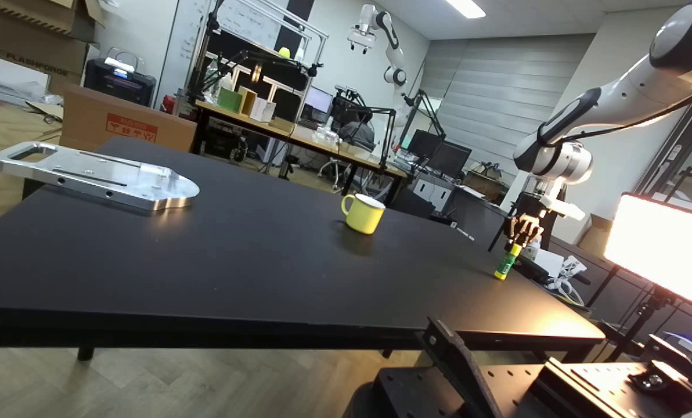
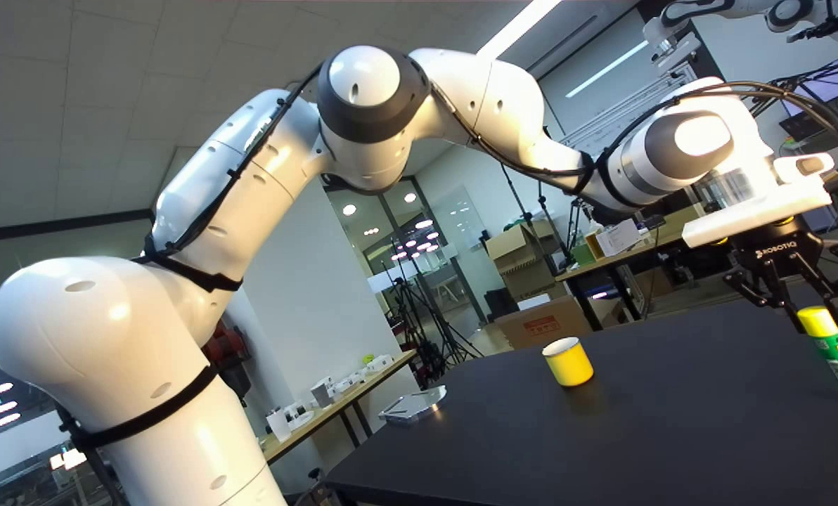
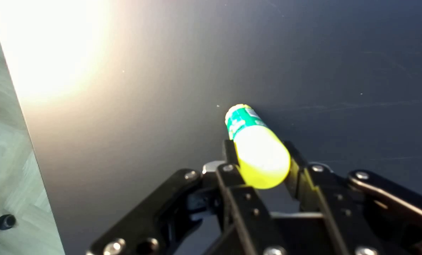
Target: Remove the glue stick from the yellow mug
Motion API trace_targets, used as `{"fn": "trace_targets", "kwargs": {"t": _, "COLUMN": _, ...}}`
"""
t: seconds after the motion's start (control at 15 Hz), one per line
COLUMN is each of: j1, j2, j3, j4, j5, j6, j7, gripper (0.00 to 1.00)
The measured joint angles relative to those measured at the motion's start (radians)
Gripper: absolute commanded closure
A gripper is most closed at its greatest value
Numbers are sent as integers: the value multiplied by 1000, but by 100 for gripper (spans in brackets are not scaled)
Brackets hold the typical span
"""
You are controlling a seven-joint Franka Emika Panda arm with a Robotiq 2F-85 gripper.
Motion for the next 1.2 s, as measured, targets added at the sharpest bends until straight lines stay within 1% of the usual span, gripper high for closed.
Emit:
{"fn": "trace_targets", "kwargs": {"t": 0.07, "j1": 0, "j2": 0, "j3": 0, "j4": 0, "j5": 0, "j6": 0, "j7": 0, "gripper": 91}}
{"fn": "trace_targets", "kwargs": {"t": 0.53, "j1": -1, "j2": 7, "j3": 9, "j4": -5, "j5": 2, "j6": 12, "j7": -11, "gripper": 91}}
{"fn": "trace_targets", "kwargs": {"t": 0.6, "j1": -1, "j2": 7, "j3": 10, "j4": -5, "j5": 1, "j6": 15, "j7": -16, "gripper": 41}}
{"fn": "trace_targets", "kwargs": {"t": 0.67, "j1": -1, "j2": 7, "j3": 11, "j4": -5, "j5": 1, "j6": 15, "j7": -19, "gripper": 40}}
{"fn": "trace_targets", "kwargs": {"t": 0.93, "j1": -3, "j2": 7, "j3": 11, "j4": -5, "j5": 0, "j6": 17, "j7": -32, "gripper": 14}}
{"fn": "trace_targets", "kwargs": {"t": 1.0, "j1": -3, "j2": 7, "j3": 10, "j4": -4, "j5": 0, "j6": 20, "j7": -34, "gripper": 6}}
{"fn": "trace_targets", "kwargs": {"t": 1.07, "j1": -3, "j2": 5, "j3": 8, "j4": -4, "j5": 0, "j6": 22, "j7": -37, "gripper": 2}}
{"fn": "trace_targets", "kwargs": {"t": 1.2, "j1": -4, "j2": -3, "j3": 6, "j4": -4, "j5": 0, "j6": 23, "j7": -43, "gripper": 0}}
